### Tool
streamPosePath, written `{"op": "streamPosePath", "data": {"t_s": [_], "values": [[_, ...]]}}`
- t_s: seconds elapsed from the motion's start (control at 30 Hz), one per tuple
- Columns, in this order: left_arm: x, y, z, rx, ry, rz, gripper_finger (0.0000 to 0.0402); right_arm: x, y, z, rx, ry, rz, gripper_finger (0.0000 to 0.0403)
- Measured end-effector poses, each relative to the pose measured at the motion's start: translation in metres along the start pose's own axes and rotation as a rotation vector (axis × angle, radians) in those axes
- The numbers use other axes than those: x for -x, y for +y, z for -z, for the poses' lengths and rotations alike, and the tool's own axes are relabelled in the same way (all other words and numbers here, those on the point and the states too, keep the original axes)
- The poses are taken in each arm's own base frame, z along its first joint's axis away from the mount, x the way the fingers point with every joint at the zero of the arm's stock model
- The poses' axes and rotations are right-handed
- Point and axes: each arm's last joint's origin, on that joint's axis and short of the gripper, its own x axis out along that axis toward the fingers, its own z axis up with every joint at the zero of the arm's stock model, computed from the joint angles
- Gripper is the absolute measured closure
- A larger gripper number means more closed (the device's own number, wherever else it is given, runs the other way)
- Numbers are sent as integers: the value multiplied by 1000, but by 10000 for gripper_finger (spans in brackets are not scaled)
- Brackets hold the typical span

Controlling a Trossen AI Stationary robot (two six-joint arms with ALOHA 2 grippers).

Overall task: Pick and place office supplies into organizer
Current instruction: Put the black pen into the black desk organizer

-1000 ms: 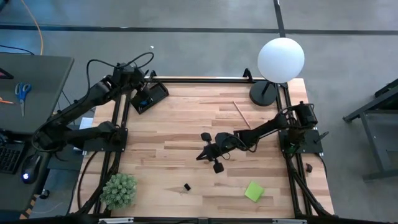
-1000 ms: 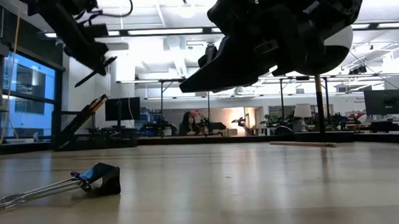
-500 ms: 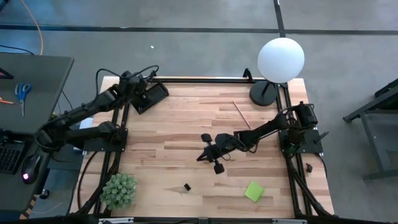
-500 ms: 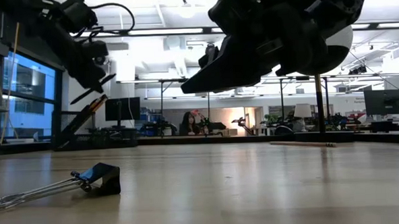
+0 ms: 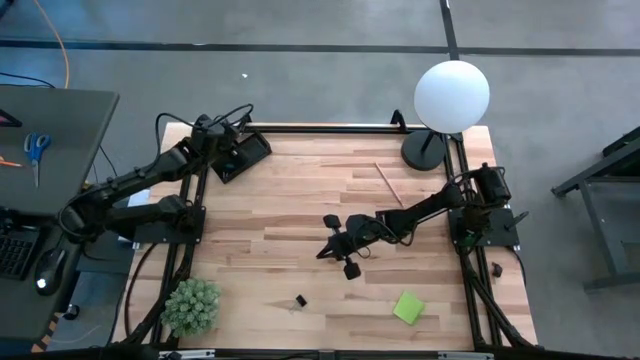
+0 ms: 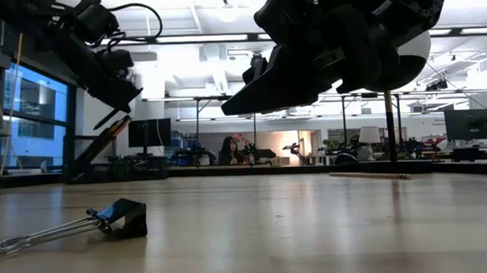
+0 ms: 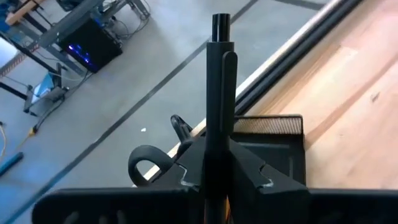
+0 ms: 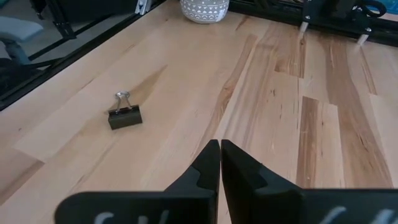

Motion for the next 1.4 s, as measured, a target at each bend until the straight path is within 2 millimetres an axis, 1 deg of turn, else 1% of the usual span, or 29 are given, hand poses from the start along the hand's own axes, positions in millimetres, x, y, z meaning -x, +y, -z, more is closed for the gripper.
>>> {"op": "streamPosePath", "data": {"t_s": [0.23,0.3,0.43,0.63,0.93,1.1,1.27,1.4], "values": [[-7,-1,-4,104,-16,-42,377,0,0,0,1,0,-1,397],[-9,-3,-3,80,6,-56,374,0,1,0,1,0,-3,396],[-16,-11,1,-34,80,-106,363,0,3,0,3,-1,-10,396],[-24,-15,1,-55,108,-184,352,0,3,0,5,-1,-11,396],[-23,-15,2,-32,108,-175,347,0,3,0,9,-1,-10,397],[-23,-16,2,4,105,-171,331,0,3,0,10,-1,-10,396],[-19,-18,1,63,85,-159,313,0,3,0,12,-1,-10,396],[-15,-16,0,97,66,-136,310,0,3,0,12,-1,-10,394]]}}
